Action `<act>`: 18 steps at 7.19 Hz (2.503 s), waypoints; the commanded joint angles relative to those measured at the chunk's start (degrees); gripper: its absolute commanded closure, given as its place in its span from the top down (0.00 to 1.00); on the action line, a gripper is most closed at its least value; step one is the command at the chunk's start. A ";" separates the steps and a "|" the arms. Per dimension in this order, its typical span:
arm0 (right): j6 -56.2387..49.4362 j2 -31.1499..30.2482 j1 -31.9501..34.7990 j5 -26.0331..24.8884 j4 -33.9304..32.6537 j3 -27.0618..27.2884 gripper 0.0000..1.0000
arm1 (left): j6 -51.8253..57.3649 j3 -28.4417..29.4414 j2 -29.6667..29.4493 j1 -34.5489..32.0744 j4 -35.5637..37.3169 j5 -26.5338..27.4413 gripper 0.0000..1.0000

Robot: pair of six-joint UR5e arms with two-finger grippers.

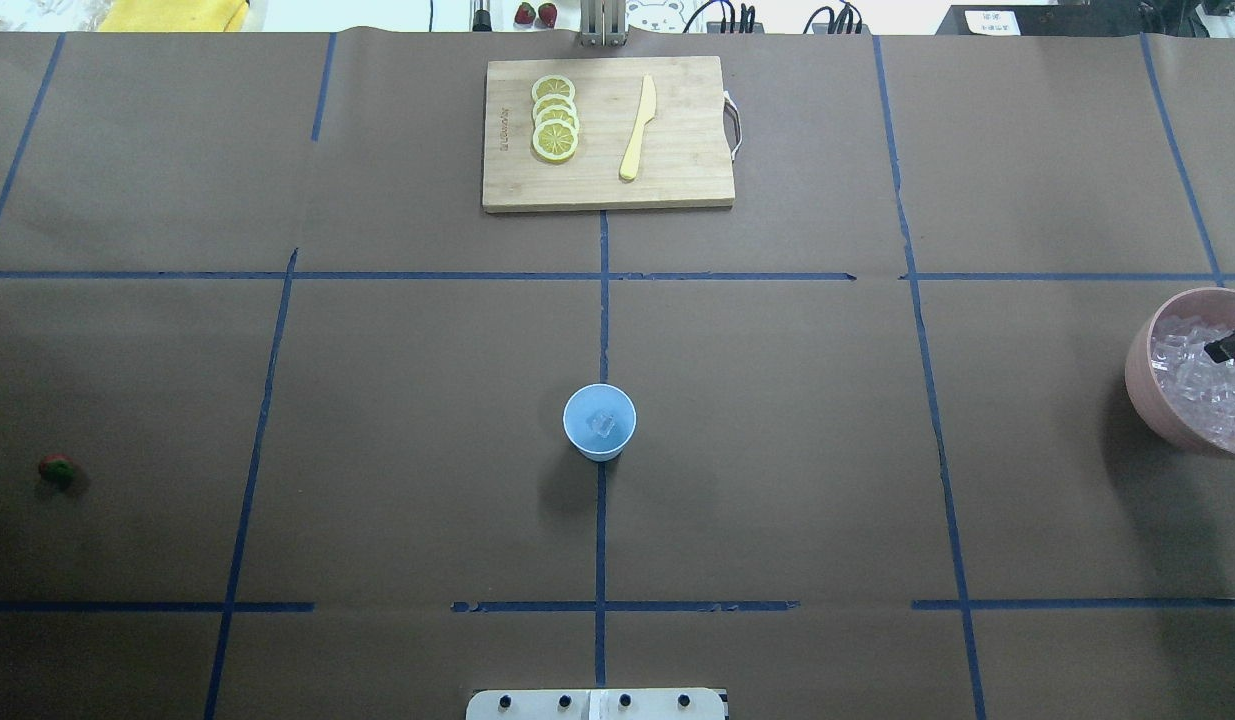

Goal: Put ice and strawberries in cup
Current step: 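Grasp another ice cube with the right gripper and lift it, then carry the ice cube over the blue cup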

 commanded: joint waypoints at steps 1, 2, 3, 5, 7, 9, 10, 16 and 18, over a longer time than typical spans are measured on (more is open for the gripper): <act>18.00 2.17 2.28 1.54 -5.01 7.06 0.01 | 0.02 0.00 -0.04 0.00 0.00 0.00 1.00; 23.42 4.89 1.24 1.46 -5.19 7.34 0.02 | 0.03 0.09 -0.04 0.08 0.00 0.00 1.00; 24.61 6.48 -0.60 1.37 -5.28 7.35 0.02 | 0.03 0.00 -0.04 0.00 0.00 0.00 1.00; 33.62 11.82 -7.00 -1.42 -5.37 7.61 0.02 | 0.03 0.00 -0.04 0.00 0.00 0.00 1.00; 43.04 19.54 -16.14 -6.43 -9.03 7.79 0.00 | 0.03 0.00 -0.04 0.08 0.00 0.00 1.00; 48.75 36.64 -26.23 -13.34 -28.65 7.26 0.01 | 0.02 -0.18 -0.12 0.09 0.00 0.00 1.00; 53.14 42.21 -30.55 -18.44 -32.49 5.87 0.01 | 0.03 -0.09 -0.04 0.00 0.00 0.00 1.00; 71.11 61.34 -45.78 -30.26 -32.09 -11.98 0.02 | 0.03 0.00 -0.04 0.00 0.00 0.00 1.00; 71.03 60.64 -47.11 -30.88 -32.18 -11.81 0.04 | 0.03 -0.09 -0.04 0.08 0.00 0.00 1.00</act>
